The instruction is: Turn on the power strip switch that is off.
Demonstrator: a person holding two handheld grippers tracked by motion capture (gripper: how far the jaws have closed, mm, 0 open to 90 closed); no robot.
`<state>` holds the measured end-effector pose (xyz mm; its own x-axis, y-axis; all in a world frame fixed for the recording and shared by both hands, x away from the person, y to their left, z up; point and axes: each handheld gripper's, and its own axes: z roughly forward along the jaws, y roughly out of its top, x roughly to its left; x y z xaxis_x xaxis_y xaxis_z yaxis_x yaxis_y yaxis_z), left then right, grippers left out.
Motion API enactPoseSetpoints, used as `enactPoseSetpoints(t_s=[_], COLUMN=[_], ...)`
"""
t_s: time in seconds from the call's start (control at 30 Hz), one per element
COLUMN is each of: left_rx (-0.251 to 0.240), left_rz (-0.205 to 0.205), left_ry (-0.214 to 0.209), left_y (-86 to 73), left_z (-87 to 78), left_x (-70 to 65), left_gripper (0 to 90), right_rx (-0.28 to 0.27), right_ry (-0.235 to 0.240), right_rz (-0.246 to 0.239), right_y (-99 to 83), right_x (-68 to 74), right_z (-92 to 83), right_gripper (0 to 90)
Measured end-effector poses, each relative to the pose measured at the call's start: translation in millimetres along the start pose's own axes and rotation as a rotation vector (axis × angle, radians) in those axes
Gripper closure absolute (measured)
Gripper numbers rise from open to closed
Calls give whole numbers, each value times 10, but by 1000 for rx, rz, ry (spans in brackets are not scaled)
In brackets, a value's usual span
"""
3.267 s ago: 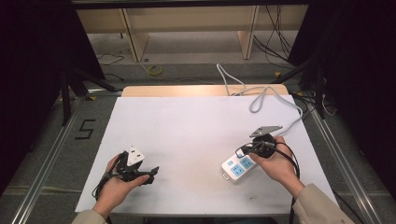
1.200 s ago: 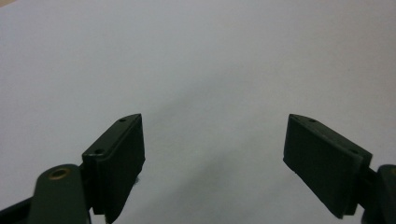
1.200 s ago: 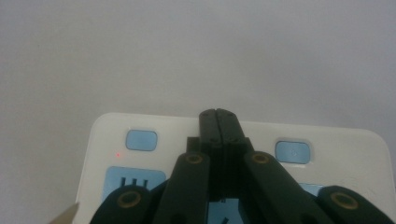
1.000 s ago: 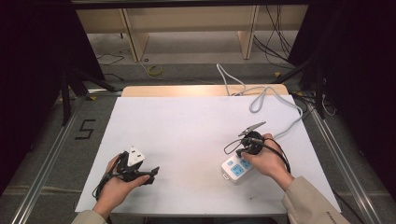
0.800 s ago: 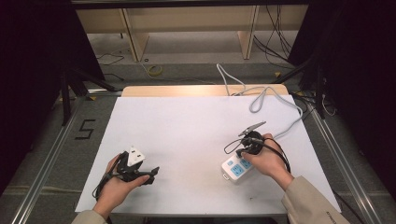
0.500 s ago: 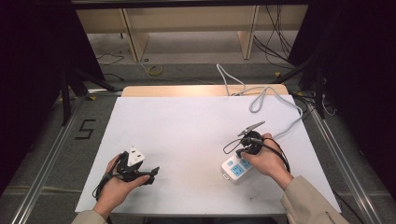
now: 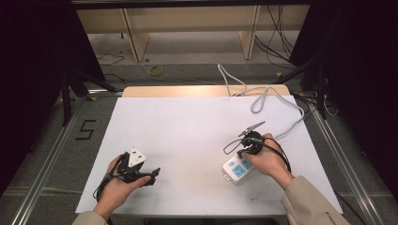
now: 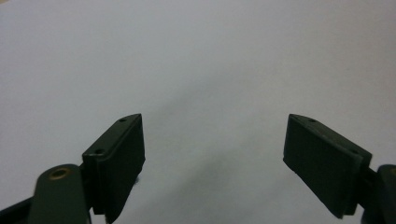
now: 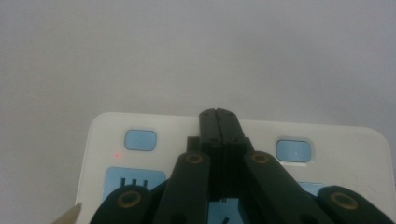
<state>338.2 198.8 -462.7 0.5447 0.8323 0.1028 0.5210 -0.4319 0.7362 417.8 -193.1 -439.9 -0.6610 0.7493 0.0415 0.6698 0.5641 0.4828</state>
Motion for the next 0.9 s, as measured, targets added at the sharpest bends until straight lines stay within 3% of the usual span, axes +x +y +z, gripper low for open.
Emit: enactPoseSetpoints(t_s=[0.9], left_rx=[2], left_rz=[5], left_ry=[0], left_y=[1], left_z=[0], left_x=[-10], left_gripper=[204], right_rx=[29], right_ry=[-6], right_rz=[-11], right_y=[30], right_x=[8], right_z=[9], right_gripper=[900])
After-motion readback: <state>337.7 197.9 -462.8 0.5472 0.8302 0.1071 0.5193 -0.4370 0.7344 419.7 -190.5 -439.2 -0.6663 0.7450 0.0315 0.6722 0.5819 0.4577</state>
